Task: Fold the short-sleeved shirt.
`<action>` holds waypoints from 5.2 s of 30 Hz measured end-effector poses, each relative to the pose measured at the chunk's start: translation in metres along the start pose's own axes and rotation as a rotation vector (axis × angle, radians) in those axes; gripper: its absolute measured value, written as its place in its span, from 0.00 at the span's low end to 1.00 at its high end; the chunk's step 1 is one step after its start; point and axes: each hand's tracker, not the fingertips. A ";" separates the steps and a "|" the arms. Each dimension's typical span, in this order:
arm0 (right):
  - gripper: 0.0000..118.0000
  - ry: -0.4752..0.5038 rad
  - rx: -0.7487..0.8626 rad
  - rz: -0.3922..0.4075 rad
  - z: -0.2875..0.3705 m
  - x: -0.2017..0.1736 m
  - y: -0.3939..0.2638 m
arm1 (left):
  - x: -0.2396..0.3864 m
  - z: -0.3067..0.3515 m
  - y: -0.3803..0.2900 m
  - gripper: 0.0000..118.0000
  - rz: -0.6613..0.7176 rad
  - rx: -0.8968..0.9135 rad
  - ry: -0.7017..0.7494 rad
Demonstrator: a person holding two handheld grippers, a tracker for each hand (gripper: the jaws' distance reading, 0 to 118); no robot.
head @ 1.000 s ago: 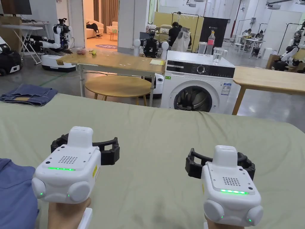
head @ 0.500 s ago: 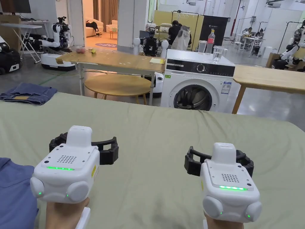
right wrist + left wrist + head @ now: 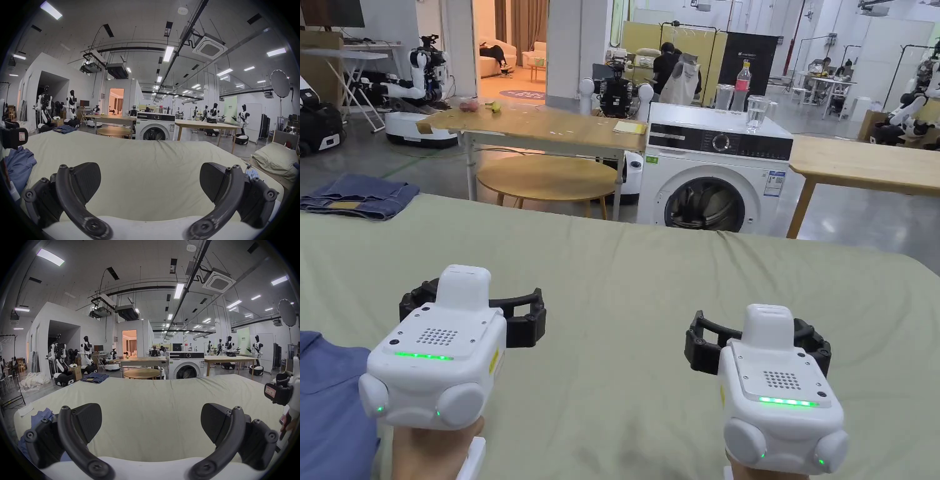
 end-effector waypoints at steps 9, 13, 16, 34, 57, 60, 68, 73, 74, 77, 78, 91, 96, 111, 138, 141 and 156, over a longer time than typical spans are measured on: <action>1.00 0.001 -0.002 -0.010 0.002 0.001 -0.001 | 0.001 0.004 0.000 1.00 0.007 0.010 0.000; 1.00 0.006 -0.003 -0.028 0.005 0.001 -0.002 | 0.001 0.006 0.000 1.00 0.008 0.017 0.004; 1.00 -0.003 0.002 -0.028 0.008 0.000 -0.004 | 0.001 0.009 -0.002 1.00 0.017 0.028 0.002; 0.00 -0.014 0.012 -0.071 0.013 0.004 -0.002 | 0.002 0.018 0.001 0.00 -0.007 0.070 -0.008; 0.00 0.198 -0.010 -0.028 0.018 -0.105 0.013 | -0.118 0.062 0.007 0.00 0.008 -0.106 0.219; 0.00 0.273 -0.027 -0.024 0.019 -0.136 0.013 | -0.157 0.076 0.008 0.00 0.016 -0.189 0.287; 0.00 0.415 -0.064 0.034 0.026 -0.194 0.005 | -0.267 0.092 -0.015 0.00 0.167 -0.539 0.297; 0.00 0.445 -0.085 0.054 0.026 -0.206 -0.001 | -0.302 0.071 -0.035 0.56 0.273 -0.697 0.282; 0.00 0.445 -0.091 0.055 0.025 -0.206 -0.002 | -0.308 0.065 -0.041 0.67 0.295 -0.723 0.254; 0.00 0.440 -0.098 0.070 0.023 -0.202 -0.006 | -0.312 0.046 -0.061 0.71 0.340 -0.802 0.222; 0.00 0.432 -0.099 0.078 0.022 -0.199 -0.006 | -0.314 0.039 -0.070 0.71 0.370 -0.839 0.190; 0.00 0.358 -0.174 0.031 0.006 -0.168 -0.018 | -0.273 0.022 -0.119 0.07 0.138 -0.901 0.251; 0.00 0.351 -0.183 0.012 0.009 -0.161 -0.021 | -0.287 0.033 -0.108 0.00 0.223 -0.838 0.234; 0.00 0.272 -0.127 -0.016 0.011 -0.113 0.004 | -0.233 0.057 0.087 0.00 0.184 -0.359 0.069; 0.00 -0.151 -0.132 -0.062 0.048 0.112 -0.003 | 0.211 -0.039 0.049 0.00 -0.089 -0.500 -0.776; 0.00 -0.165 -0.158 -0.064 0.050 0.124 -0.011 | 0.224 -0.040 0.011 0.00 -0.081 -0.587 -0.774; 0.00 -0.056 -0.158 -0.077 0.045 0.087 0.002 | 0.128 0.000 0.039 0.08 0.025 -0.341 -0.518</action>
